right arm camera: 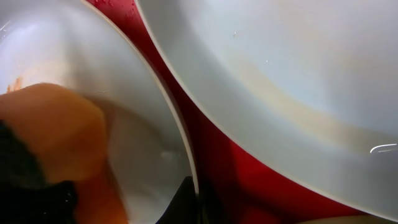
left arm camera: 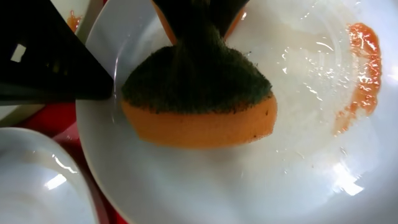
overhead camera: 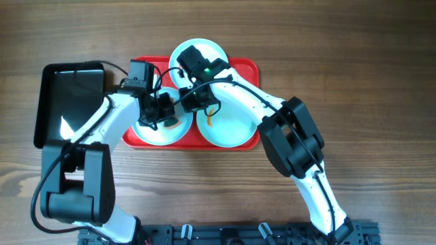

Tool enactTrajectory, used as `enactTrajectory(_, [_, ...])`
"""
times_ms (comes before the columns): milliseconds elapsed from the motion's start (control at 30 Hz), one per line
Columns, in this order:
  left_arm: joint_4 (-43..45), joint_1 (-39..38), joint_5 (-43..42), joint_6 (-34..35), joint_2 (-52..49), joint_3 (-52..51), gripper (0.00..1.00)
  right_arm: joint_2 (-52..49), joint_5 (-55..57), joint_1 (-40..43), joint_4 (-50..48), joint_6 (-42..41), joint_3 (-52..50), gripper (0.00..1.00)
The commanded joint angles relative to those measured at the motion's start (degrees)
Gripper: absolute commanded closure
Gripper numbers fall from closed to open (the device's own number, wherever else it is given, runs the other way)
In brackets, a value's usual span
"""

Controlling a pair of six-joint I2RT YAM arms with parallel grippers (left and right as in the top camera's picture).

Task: Clean dirty plates on tray and stack at the side
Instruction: 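Scrub the lower-left plate with the sponge in the left gripper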

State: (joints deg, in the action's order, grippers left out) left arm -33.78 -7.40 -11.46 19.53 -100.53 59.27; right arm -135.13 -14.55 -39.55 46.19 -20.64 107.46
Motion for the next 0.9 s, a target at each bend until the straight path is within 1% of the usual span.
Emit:
enactTrajectory(0, [0.59, 0.17, 1.81, -1.11, -0.59, -1.01, 0.96, -2.01, -0.92, -0.17, 0.35, 1.16, 0.96, 0.96])
enactTrajectory(100, [0.7, 0.17, 6.19, -1.11, -0.66, -1.99, 0.96, -2.01, -0.9, -0.17, 0.52, 1.18, 0.96, 0.96])
enactTrajectory(233, [1.07, 0.17, 16.0, -1.11, -0.74, -4.0, 0.96, -2.03, -0.9, -0.17, 0.76, 1.16, 0.96, 0.96])
enactTrajectory(333, [1.51, 0.24, 20.83, -1.14, -0.74, -5.35, 0.96, -2.03, -0.9, -0.17, 0.79, 1.16, 0.96, 0.96])
enactTrajectory(667, [2.14, 2.71, 30.93, -1.14, -0.74, -6.05, 0.96, -2.03, -0.9, -0.17, 1.01, 1.18, 0.96, 0.96])
enactTrajectory(867, [1.4, 3.04, 32.52, -1.11, 0.02, -5.99, 0.96, -2.03, -0.87, -0.15, 1.11, 1.16, 0.96, 0.96])
